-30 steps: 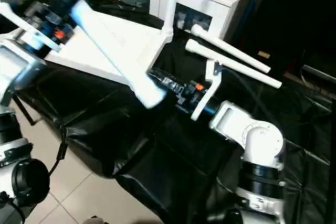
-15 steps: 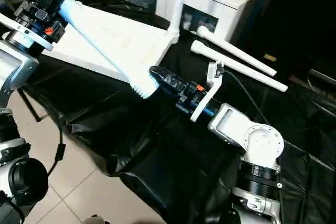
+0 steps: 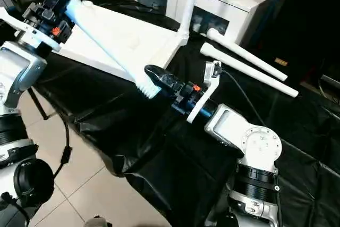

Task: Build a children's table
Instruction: Move to table

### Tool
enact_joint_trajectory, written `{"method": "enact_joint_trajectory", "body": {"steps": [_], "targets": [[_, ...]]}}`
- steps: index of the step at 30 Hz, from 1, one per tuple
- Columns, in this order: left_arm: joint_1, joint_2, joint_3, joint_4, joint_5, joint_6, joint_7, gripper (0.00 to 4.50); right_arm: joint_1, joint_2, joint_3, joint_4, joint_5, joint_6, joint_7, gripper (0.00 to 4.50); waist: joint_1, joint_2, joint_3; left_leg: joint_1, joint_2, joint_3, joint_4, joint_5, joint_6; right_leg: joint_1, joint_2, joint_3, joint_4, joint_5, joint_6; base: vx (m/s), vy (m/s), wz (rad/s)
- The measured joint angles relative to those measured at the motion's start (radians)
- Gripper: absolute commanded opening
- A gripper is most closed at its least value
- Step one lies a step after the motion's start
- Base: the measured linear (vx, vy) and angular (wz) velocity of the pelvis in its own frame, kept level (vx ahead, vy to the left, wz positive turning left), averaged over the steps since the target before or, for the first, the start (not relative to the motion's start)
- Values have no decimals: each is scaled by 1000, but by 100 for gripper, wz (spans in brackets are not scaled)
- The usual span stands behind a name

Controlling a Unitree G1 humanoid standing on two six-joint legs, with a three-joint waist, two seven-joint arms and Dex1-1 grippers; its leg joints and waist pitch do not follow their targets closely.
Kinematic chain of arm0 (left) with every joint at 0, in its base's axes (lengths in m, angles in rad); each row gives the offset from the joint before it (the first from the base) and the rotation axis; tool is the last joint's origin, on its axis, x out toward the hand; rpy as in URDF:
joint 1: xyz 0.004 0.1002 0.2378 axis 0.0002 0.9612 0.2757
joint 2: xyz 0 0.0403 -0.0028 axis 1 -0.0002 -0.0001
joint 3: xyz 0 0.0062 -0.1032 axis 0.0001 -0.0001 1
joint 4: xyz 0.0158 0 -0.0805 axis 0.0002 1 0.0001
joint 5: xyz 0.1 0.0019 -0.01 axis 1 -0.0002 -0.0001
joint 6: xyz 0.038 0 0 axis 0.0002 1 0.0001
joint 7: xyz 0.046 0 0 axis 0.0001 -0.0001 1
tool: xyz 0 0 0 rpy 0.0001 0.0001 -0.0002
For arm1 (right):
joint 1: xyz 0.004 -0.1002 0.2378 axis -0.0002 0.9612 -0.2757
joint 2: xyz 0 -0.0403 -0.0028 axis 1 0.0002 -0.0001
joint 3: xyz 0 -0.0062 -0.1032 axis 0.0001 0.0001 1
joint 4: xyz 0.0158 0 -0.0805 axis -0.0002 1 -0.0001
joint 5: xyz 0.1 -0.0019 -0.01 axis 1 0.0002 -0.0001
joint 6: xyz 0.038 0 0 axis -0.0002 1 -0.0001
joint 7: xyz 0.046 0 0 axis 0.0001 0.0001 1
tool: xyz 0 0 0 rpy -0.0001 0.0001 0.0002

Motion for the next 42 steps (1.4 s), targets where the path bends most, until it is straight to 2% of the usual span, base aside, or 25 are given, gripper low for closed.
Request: {"method": "enact_joint_trajectory", "body": {"steps": [11, 27, 39, 40, 42], "targets": [[-13, -4, 0, 18, -8, -5, 2, 172, 2, 0, 9, -7, 14, -15, -9, 450, 0, 0, 0, -1, 1, 0, 0, 1, -1, 0, -1, -3, 0, 0, 0, 0, 0, 0], [-13, -29, -1, 28, -8, -13, 15, 172, 3, 11, 18, -8, 45, -45, -15, 309, 0, 0, 0, -1, 1, 0, 0, 1, -1, 1, -1, -4, 0, 0, 0, 0, 0, 0], [-13, -34, -1, 28, -13, -17, 31, 172, 6, 11, 20, -8, 60, -63, -27, 301, 0, 0, 0, -1, 1, -1, 0, 1, -1, 1, -1, -4, 0, 0, 0, 0, 0, 0], [-14, -34, -1, 30, -16, -13, 38, 242, 6, 11, 20, -8, 61, -64, -30, 301, 0, 0, 0, -1, 1, 0, 0, 1, -1, 1, -1, -4, 0, 0, 0, 0, 0, 0], [-19, -41, 9, 46, -47, -5, 44, 244, 6, 11, 19, -8, 64, -66, -34, 301, 1, 0, 0, -2, 1, -1, 0, 1, -1, 1, -1, -4, 0, 0, 0, 0, 0, 0]]}}
